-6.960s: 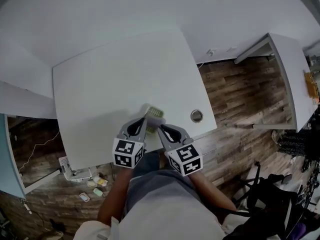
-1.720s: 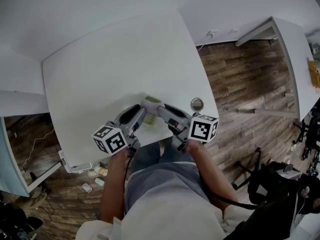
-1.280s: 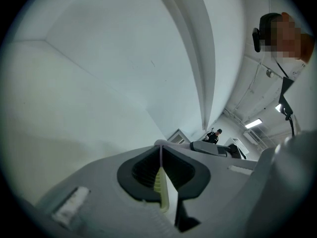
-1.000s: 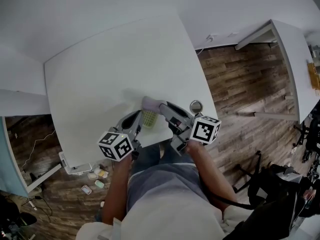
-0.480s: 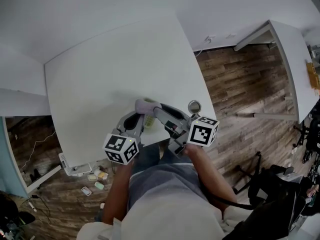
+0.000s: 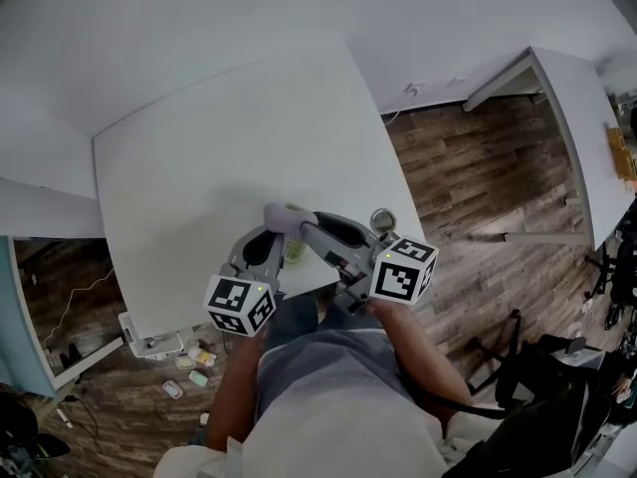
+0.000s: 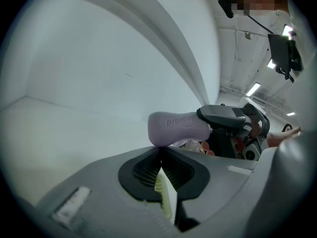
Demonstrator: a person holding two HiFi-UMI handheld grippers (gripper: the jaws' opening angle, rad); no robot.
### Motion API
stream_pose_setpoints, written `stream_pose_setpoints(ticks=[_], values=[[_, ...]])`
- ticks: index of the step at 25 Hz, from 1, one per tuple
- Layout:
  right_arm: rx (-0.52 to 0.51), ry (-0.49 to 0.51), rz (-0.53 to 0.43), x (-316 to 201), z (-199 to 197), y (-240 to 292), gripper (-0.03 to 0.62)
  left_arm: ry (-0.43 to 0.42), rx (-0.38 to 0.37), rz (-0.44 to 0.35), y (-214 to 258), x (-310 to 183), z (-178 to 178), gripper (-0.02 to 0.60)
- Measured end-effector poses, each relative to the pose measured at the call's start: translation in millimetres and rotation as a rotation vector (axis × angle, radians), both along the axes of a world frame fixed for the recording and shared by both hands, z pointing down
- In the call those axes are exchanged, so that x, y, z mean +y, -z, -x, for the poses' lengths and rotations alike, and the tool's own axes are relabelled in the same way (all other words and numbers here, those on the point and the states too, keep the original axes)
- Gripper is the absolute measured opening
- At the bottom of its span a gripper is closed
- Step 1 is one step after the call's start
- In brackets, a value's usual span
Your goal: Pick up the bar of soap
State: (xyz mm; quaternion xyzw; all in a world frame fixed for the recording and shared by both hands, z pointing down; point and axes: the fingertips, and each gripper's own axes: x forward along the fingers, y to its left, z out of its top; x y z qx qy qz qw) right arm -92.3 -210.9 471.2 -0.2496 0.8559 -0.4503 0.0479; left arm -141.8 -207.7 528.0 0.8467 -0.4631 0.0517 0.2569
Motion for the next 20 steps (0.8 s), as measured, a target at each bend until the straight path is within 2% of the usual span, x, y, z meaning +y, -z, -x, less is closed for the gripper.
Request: stream_pose_setpoints(ticks=[8, 20], values=[[0.061, 0.027, -0.146, -3.0, 4.8, 38.0, 0.138, 0.067, -0.012, -0.055, 31.8, -9.9, 2.4, -0.002], [0.065, 0.065, -0.247, -2.4, 3.1, 69.2, 0.138, 0.122, -0.060, -0.107, 63.6, -15.3, 2.7, -0.002]])
